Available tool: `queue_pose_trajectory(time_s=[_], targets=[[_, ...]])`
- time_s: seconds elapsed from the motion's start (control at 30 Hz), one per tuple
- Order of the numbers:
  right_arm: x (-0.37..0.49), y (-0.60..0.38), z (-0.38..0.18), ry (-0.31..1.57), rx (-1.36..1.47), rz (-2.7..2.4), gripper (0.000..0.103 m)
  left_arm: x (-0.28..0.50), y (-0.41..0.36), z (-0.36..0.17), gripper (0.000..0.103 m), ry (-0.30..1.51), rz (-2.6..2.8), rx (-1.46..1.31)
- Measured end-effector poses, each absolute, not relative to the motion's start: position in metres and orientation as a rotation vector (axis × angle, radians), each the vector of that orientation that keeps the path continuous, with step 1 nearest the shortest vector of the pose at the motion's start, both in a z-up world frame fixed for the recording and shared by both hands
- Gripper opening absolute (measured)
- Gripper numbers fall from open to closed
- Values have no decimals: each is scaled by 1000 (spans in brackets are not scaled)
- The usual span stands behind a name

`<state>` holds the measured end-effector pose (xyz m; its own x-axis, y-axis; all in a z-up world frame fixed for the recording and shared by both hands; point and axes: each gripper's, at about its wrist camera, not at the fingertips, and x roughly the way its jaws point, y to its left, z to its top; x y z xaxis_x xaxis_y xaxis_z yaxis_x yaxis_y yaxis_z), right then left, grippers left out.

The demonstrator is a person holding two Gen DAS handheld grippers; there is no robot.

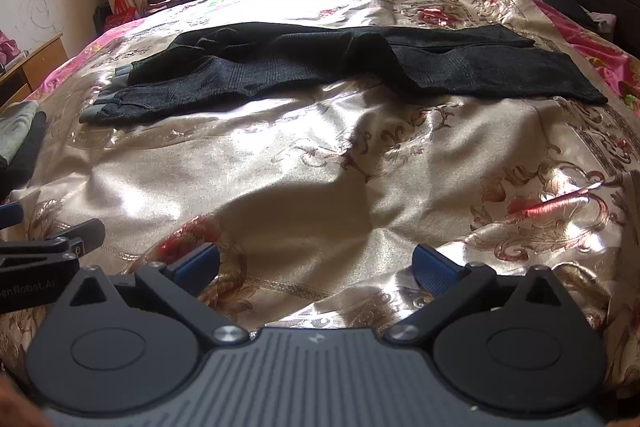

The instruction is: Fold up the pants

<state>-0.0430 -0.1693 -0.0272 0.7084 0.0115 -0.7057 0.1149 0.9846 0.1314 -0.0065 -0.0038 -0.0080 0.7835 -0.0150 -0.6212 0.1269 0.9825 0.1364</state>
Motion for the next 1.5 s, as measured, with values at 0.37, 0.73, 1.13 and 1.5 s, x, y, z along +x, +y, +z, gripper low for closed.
queue_pose_trajectory(time_s=[0.37,0.73,1.13,1.5], targets=[[-44,-167,-28,783,164,-43,102,-7,-5,-8,103,666,-77,178],[-45,-165,-28,782,155,-25,102,-8,-6,-8,103,663,-81,183],[-46,-164,-28,780,153,-15,102,-11,-6,-7,103,650,-86,193],[-43,-162,-29,787,151,-9,102,-9,-7,-9,103,654,-95,201]])
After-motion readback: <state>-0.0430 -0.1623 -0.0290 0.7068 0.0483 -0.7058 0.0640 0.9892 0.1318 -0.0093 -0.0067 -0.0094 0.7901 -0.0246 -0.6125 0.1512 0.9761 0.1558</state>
